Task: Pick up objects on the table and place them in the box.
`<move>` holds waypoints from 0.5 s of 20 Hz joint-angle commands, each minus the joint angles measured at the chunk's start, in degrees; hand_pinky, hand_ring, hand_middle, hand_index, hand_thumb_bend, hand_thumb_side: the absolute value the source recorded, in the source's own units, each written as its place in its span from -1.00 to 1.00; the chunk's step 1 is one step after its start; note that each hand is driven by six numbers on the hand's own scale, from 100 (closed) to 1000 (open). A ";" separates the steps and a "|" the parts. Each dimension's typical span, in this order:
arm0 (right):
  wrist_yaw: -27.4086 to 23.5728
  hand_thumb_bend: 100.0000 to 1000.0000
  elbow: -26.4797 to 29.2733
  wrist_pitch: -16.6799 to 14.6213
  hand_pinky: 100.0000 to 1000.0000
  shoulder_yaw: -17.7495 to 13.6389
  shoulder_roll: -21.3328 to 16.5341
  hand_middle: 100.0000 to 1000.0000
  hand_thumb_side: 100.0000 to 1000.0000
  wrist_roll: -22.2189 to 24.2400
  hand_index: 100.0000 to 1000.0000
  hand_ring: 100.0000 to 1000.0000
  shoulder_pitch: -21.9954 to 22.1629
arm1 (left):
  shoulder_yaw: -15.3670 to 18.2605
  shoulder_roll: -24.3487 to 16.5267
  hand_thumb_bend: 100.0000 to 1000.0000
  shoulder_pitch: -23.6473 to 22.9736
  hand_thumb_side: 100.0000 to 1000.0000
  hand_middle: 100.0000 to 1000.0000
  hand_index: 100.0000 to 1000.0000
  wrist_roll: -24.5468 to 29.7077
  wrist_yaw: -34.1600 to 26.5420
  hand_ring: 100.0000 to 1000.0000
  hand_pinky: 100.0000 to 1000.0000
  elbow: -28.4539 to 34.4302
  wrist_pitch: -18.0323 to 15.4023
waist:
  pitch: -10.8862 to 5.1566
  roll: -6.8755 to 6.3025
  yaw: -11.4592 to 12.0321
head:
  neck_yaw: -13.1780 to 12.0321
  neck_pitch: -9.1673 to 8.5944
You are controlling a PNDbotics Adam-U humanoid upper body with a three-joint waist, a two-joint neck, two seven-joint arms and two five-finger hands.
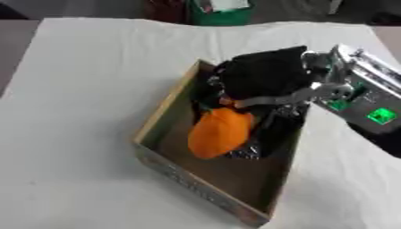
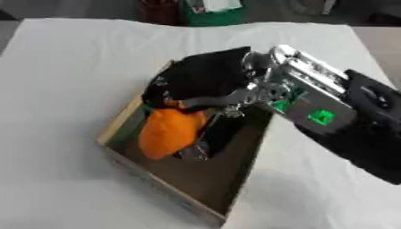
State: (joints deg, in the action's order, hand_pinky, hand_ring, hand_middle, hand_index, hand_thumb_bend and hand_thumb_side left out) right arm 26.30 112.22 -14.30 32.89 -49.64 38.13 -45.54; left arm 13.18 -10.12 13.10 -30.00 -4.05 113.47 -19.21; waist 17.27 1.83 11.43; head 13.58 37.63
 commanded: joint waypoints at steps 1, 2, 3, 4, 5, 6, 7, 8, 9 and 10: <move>2.43 -1.00 -1.81 -1.29 0.46 0.61 -0.04 0.33 -0.14 2.63 0.57 0.58 0.11 | -0.13 -0.92 -1.00 0.63 0.38 0.24 0.22 0.52 -0.15 0.07 -0.28 1.12 0.00 | -0.76 -0.16 0.20 | 0.23 -0.59; 3.01 -1.00 -2.37 -1.83 0.48 0.87 0.22 0.38 -0.11 3.47 0.62 0.61 0.30 | -0.12 -0.88 -1.00 0.65 0.38 0.24 0.22 0.58 -0.19 0.07 -0.28 1.12 0.02 | -0.67 -0.15 0.24 | 0.28 -0.59; 3.43 -1.00 -2.72 -2.40 0.52 1.05 0.42 0.45 0.00 4.23 0.68 0.66 0.35 | -0.13 -0.85 -1.00 0.67 0.38 0.24 0.22 0.63 -0.23 0.07 -0.28 1.12 0.04 | -0.59 -0.15 0.25 | 0.33 -0.55; 3.74 -1.00 -2.91 -2.94 0.53 1.12 0.55 0.46 0.02 4.93 0.70 0.67 0.32 | -0.14 -0.82 -1.00 0.68 0.38 0.25 0.22 0.68 -0.26 0.07 -0.28 1.12 0.05 | -0.52 -0.16 0.26 | 0.37 -0.49; 4.06 -1.00 -3.03 -3.47 0.57 1.20 0.62 0.55 0.10 5.81 0.81 0.75 0.23 | -0.18 -0.80 -1.00 0.69 0.38 0.25 0.22 0.75 -0.30 0.07 -0.28 1.12 0.06 | -0.46 -0.17 0.27 | 0.46 -0.38; 4.34 -1.00 -3.15 -3.98 0.59 1.23 0.71 0.56 0.10 6.81 0.82 0.77 0.15 | -0.21 -0.78 -1.00 0.70 0.38 0.25 0.22 0.82 -0.33 0.07 -0.28 1.12 0.07 | -0.42 -0.19 0.28 | 0.53 -0.29; 4.64 -1.00 -3.38 -4.43 0.61 1.33 0.75 0.63 0.08 8.08 0.91 0.81 0.14 | -0.23 -0.75 -1.00 0.69 0.38 0.25 0.21 0.88 -0.36 0.07 -0.28 1.12 0.09 | -0.36 -0.21 0.28 | 0.63 -0.24; 5.01 -1.00 -3.57 -4.94 0.62 1.40 0.80 0.64 0.06 9.48 0.93 0.82 0.13 | -0.26 -0.73 -1.00 0.66 0.38 0.25 0.21 0.93 -0.39 0.07 -0.28 1.12 0.11 | -0.32 -0.24 0.29 | 0.68 -0.22; 5.43 -0.60 -3.72 -5.49 0.65 1.42 0.80 0.70 0.01 10.85 1.00 0.87 0.19 | -0.30 -0.69 -1.00 0.62 0.38 0.25 0.21 1.00 -0.42 0.07 -0.28 1.12 0.15 | -0.27 -0.26 0.28 | 0.70 -0.16; 5.78 -0.50 -3.81 -6.02 0.66 1.39 0.81 0.72 -0.01 12.07 1.00 0.88 0.24 | -0.33 -0.66 -1.00 0.59 0.38 0.25 0.21 1.07 -0.45 0.07 -0.28 1.12 0.19 | -0.25 -0.29 0.26 | 0.70 -0.12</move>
State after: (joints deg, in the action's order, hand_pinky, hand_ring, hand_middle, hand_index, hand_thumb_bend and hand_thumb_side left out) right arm 31.29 108.32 -18.60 34.89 -48.15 47.65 -44.55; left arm 12.85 -10.07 13.15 -29.21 -4.30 113.47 -19.01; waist 17.95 1.77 11.66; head 14.15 37.56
